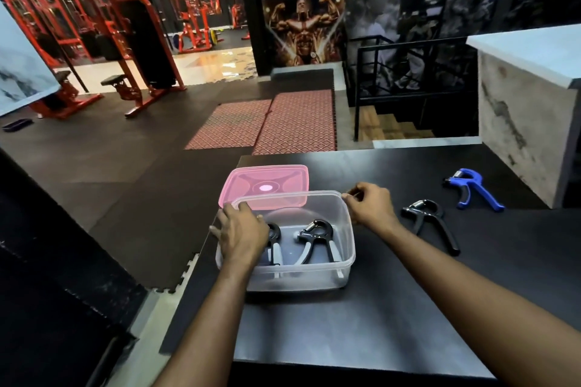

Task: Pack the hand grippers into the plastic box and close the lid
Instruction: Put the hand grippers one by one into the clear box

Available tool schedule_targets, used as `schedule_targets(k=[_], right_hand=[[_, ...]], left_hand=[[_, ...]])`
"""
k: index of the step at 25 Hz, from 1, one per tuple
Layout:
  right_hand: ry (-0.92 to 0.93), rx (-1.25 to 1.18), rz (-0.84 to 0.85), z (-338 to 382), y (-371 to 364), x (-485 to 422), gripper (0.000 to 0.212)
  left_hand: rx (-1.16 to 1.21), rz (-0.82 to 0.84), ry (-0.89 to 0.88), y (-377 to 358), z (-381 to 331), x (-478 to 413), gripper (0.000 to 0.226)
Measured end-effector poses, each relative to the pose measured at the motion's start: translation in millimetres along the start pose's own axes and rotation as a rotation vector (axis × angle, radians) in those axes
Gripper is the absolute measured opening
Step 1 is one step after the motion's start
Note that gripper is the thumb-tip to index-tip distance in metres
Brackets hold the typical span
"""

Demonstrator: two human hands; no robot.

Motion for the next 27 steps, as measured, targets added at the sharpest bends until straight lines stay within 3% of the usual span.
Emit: schedule_targets(k=[8,13,17,20,27], right_hand=[[-0.236,0.054,-0.162,-85,74,-8,0.006],[-0.359,0.115,-0.195,-139,108,-14,0.013],[-0.364,0.247,-0.123,-166,115,-26,0.036],[-0.339,0.34,-0.092,-170,110,-33,0.045],[-0.297,0.316,-0.052,-161,103,-41,0.03]], left_hand=[[0.195,-0.122,-0.487,-35,-150,16,0.028],[0.218,-0.008,-0.665,-88,-217,39,0.028],[0.152,0.22,-0.628,-141,-223,58,0.042],[0.13,0.291,-0.589,-157,-211,64,0.05],[0.163,0.306,-0.526,-144,-219,57,0.033]])
Point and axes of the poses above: each hand's wrist, its own x-axis away from the middle knuckle, its own y-axis out of the back of the hand, z = x × y, the point moved 4 cm from there along -x, towards the middle knuckle, and after that the axes turned 15 degrees about -y, right-handed, at the moved point
